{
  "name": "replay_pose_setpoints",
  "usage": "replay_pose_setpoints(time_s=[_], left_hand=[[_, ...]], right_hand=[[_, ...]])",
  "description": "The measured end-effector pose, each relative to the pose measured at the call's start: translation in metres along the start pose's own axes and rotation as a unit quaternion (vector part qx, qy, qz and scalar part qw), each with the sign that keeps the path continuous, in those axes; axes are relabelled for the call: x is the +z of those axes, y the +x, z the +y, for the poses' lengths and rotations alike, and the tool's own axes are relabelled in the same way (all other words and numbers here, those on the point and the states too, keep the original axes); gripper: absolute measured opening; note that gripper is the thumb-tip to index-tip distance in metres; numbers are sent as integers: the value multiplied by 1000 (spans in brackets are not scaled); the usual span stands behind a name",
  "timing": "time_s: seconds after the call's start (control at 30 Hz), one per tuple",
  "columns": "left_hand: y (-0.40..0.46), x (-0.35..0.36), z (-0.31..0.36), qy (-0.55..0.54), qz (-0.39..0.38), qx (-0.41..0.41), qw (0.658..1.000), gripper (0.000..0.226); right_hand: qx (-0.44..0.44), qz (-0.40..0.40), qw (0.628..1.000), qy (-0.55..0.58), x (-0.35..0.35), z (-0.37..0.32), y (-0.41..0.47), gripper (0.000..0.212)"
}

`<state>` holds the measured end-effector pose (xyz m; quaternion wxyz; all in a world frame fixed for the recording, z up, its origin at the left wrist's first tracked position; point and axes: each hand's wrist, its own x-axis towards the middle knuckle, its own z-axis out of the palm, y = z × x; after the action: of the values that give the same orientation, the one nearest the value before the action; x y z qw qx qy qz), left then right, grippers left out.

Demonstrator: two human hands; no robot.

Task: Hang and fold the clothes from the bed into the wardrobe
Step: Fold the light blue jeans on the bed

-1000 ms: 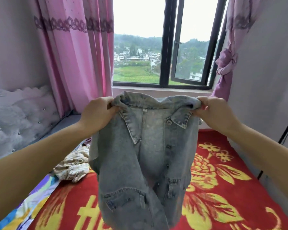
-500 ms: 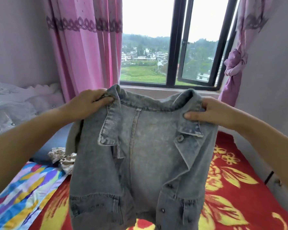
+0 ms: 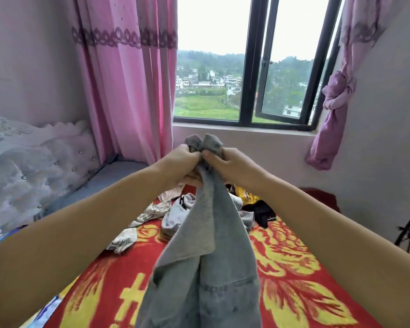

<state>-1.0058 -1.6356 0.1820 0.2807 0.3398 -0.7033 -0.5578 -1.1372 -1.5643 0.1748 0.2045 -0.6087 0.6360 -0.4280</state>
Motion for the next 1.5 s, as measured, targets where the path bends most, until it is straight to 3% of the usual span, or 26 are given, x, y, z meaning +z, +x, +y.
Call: replay_pose_setpoints(time_s=[0.03, 0.07, 0.13, 0.17, 0.23, 0.3, 0.33, 0.4, 0.43, 0.47, 0.53, 0.57, 0.67, 0.73, 0.83, 0.9, 0.93, 1.0, 1.13, 1.2, 1.3, 1.37, 1.5], left_hand=[[-3, 2, 3, -18, 7, 12, 1000, 15], [-5, 4, 6, -42, 16, 23, 999, 15], [-7, 7, 11, -75, 20, 33, 996, 17], [-8, 8, 15, -76, 9, 34, 997, 16], [-9, 6, 22, -48, -21, 55, 997, 11], [-5, -4, 28, 100, -8, 140, 985, 11], [-3, -12, 29, 221, 35, 201, 954, 24], [2, -25, 32, 423, 156, 337, 827, 64], [3, -31, 35, 468, 183, 392, 771, 86], [2, -35, 40, 492, 175, 421, 742, 104], [3, -39, 52, 511, 74, 407, 754, 119], [4, -39, 57, 514, 1, 368, 774, 111], [6, -31, 61, 500, -191, 248, 808, 32], [11, -26, 59, 495, -237, 212, 809, 16], [22, -23, 53, 506, -264, 181, 801, 20], [34, -25, 41, 508, -283, 163, 797, 16], [41, -26, 33, 509, -284, 147, 799, 16], [59, -25, 13, 521, -268, 126, 801, 15], [96, -18, -7, 576, -146, 167, 787, 7], [107, -22, 4, 576, -81, 197, 789, 14], [112, -34, 30, 602, 2, 254, 757, 17], [109, -38, 39, 616, 51, 309, 722, 10], [88, -44, 29, 590, 68, 401, 698, 13]], right_hand=[[-33, -43, 999, -4, 2, -2, -3, 16], [-46, -91, 995, 2, -1, -3, -5, 26], [-64, -132, 988, -49, -8, -1, -10, 71], [-71, -122, 984, -109, -11, 0, -10, 82], [-66, -71, 983, -156, -17, 0, -8, 80], [-57, -32, 991, -118, -28, -3, -6, 62], [-54, -27, 995, -83, -36, -3, -5, 50], [-54, -51, 997, -14, -53, -1, -5, 31], [-57, -73, 996, 6, -60, 0, -6, 27], [-60, -92, 994, 7, -65, -1, -8, 25], [-74, -112, 991, -22, -70, -3, -13, 24], [-78, -114, 990, -40, -69, -3, -15, 25], [-74, -121, 988, -68, -62, -1, -24, 21], [-83, -113, 987, -80, -58, 5, -32, 26], [-54, -133, 968, -207, -60, 33, -41, 43], [32, -221, 945, -240, -62, 65, -47, 25], [72, -251, 933, -246, -60, 80, -49, 14], [121, -253, 919, -278, -54, 107, -42, 16], [127, -138, 896, -403, -42, 132, -3, 18], [103, -39, 881, -461, -47, 136, 18, 8], [34, 76, 855, -512, -64, 127, 43, 23], [7, 117, 840, -530, -75, 115, 56, 26], [-28, 142, 804, -577, -82, 108, 56, 25]])
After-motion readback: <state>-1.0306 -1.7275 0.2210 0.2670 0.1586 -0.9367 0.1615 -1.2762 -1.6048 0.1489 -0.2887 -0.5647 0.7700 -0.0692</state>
